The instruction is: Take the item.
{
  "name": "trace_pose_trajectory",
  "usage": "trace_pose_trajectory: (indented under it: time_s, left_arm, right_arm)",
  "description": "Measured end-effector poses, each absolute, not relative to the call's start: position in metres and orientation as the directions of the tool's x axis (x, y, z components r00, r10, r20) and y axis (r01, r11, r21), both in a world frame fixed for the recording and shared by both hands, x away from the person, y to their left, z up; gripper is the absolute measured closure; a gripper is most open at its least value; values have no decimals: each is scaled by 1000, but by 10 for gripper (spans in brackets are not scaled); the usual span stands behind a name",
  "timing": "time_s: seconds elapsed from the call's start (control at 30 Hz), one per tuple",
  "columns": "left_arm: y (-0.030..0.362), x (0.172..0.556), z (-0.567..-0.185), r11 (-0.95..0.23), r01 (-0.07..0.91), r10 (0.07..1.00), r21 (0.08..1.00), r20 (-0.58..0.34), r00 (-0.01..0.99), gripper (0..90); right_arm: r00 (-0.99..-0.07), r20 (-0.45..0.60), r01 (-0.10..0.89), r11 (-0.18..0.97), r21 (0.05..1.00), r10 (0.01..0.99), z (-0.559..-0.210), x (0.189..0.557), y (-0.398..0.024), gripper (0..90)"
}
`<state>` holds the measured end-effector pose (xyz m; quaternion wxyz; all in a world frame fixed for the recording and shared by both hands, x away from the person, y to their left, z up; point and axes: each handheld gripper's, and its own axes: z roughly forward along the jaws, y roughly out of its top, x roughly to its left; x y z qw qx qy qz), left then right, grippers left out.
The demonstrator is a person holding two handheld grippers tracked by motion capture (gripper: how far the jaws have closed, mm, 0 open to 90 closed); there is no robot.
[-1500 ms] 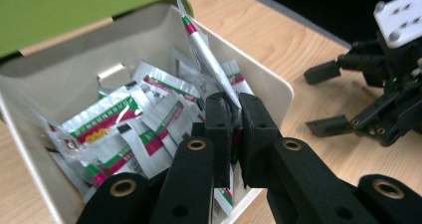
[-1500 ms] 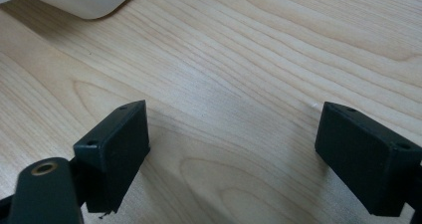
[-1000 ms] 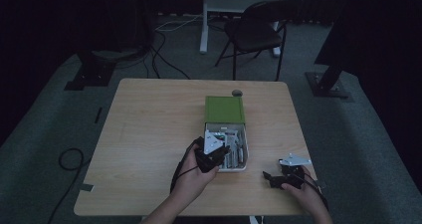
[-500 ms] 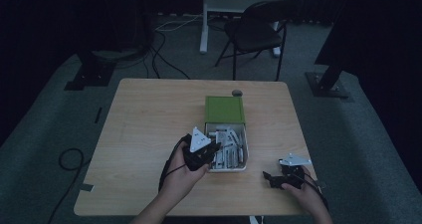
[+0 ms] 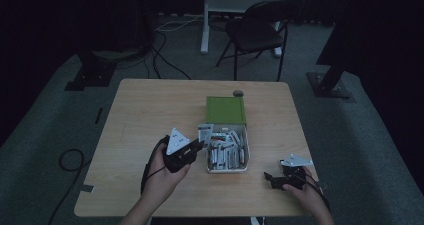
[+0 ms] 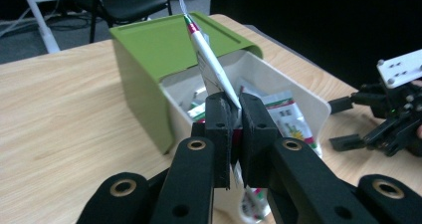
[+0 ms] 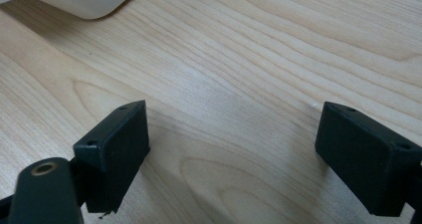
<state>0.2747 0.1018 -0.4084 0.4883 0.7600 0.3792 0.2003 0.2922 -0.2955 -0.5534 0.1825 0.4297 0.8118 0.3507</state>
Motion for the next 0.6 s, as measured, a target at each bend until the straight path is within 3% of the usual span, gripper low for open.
trace_pose_trajectory:
  time_s: [0.6]
  left_arm:
    - [161, 271, -435, -161, 373, 827, 914, -81, 556, 848]
  right_arm:
    - [-564, 5, 570, 385, 726, 826, -553, 292, -295, 132]
